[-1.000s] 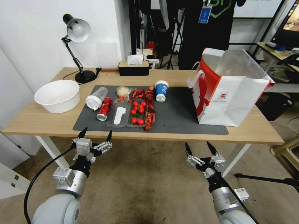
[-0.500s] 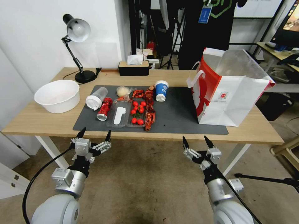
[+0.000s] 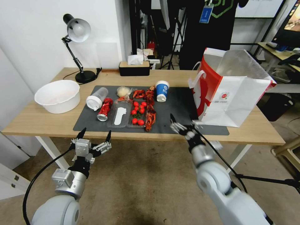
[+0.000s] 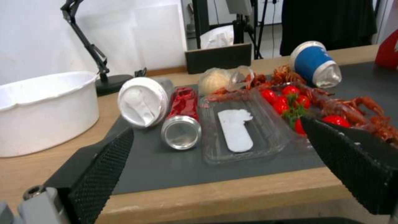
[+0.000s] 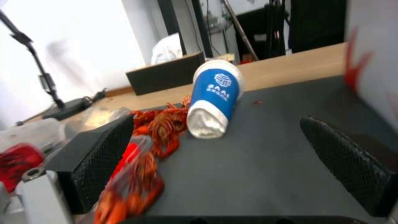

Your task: Pick up the trash from the table and place it into the takeout bag.

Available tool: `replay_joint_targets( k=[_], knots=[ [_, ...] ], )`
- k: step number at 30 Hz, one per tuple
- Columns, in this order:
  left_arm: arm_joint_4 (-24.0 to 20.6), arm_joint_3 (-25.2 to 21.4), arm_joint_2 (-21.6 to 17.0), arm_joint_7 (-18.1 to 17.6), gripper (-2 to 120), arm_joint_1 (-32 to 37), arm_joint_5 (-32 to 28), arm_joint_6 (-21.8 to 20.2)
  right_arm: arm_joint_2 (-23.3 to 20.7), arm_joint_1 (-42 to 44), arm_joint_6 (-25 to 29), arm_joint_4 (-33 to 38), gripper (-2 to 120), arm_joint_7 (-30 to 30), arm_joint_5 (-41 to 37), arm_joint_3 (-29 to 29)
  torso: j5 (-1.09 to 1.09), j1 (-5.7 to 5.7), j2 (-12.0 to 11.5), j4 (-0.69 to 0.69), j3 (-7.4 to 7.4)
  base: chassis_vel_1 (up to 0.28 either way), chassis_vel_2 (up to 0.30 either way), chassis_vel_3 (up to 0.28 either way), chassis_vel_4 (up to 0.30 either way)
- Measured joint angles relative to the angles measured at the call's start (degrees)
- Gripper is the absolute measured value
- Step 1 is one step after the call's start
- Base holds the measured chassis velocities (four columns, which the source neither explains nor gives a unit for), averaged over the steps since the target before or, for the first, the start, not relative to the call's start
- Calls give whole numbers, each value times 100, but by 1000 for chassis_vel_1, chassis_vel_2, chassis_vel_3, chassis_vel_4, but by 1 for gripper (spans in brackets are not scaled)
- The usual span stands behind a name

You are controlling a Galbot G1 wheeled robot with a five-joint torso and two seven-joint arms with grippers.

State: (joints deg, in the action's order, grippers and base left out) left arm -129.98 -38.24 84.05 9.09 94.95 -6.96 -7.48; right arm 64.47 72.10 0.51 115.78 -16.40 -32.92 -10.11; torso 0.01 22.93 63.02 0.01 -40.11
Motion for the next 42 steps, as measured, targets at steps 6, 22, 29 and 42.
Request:
replay_joint_targets(
  k=[6, 22, 29, 42],
  knots=[
    [21, -8, 44, 0, 100, 16, 52, -12, -61, -1738, -290, -904, 99, -745, -724, 974, -2, 0, 0, 1, 0, 0, 0, 0, 0],
    [-78, -134, 167, -15, 100, 140, 98, 71, 821, -4830, -973, -3606, 94, -2273, -1874, 2751, -2, -1, 0, -1, 0, 0, 0, 0, 0],
    [-62, -131, 167, -18, 100, 130, 98, 86, 1006, -5099, -1016, -4021, 93, -2348, -2033, 2911, -2, -1, -1, -1, 0, 0, 0, 0, 0],
    [38, -130, 138, -31, 100, 128, 96, 203, 1359, -5321, -1381, -4539, 65, -2785, -2260, 2986, -1, -1, 0, -1, 1, 0, 0, 0, 0]
  ],
)
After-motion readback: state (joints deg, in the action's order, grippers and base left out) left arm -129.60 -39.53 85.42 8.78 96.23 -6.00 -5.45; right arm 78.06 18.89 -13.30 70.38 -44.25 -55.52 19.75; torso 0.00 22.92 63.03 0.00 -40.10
